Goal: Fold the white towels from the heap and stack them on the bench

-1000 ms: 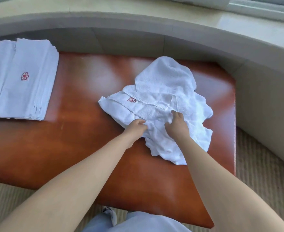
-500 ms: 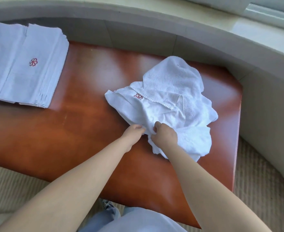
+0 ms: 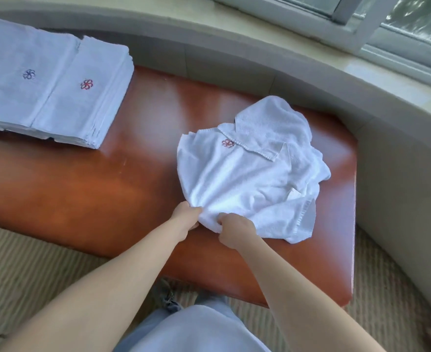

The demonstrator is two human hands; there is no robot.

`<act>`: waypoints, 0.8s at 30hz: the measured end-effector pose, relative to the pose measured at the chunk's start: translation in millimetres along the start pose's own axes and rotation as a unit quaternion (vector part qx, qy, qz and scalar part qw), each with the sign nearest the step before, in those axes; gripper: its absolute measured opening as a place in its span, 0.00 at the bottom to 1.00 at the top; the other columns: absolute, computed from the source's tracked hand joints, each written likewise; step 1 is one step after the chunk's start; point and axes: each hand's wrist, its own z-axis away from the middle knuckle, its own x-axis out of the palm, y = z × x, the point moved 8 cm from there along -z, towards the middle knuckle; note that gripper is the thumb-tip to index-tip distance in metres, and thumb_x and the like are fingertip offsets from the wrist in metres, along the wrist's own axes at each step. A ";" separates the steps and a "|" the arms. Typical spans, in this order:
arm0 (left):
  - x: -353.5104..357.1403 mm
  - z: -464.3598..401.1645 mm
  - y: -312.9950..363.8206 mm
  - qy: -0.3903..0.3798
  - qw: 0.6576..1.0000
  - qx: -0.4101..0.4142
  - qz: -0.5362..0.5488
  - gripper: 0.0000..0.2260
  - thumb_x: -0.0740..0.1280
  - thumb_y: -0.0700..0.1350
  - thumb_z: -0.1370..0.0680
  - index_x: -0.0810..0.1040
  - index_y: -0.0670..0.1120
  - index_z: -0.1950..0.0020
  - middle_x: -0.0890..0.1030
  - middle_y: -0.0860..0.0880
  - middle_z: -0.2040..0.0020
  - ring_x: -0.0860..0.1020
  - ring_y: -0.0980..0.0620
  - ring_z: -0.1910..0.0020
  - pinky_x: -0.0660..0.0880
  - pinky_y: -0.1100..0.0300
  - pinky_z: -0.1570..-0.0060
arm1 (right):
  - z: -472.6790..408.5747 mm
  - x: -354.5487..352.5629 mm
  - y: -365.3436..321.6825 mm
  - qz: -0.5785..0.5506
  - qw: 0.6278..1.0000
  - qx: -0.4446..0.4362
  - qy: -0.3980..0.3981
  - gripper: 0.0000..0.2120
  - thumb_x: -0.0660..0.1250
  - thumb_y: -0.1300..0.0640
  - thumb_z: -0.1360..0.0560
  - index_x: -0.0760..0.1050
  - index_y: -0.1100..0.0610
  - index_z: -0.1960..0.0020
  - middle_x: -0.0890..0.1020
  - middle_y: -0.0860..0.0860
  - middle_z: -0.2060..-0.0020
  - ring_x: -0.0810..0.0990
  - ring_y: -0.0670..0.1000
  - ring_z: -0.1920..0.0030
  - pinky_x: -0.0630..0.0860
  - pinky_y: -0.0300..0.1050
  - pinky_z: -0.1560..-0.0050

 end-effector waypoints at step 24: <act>-213.8 21.5 -116.2 0.132 0.990 -0.006 -0.057 0.23 0.63 0.42 0.22 0.69 0.44 0.26 0.77 0.45 0.37 0.77 0.43 0.40 0.77 0.50 0.42 | 27.8 89.0 -52.7 -0.239 0.961 0.139 -0.013 0.11 0.65 0.54 0.21 0.76 0.58 0.42 0.79 0.52 0.50 0.78 0.52 0.54 0.74 0.46 0.56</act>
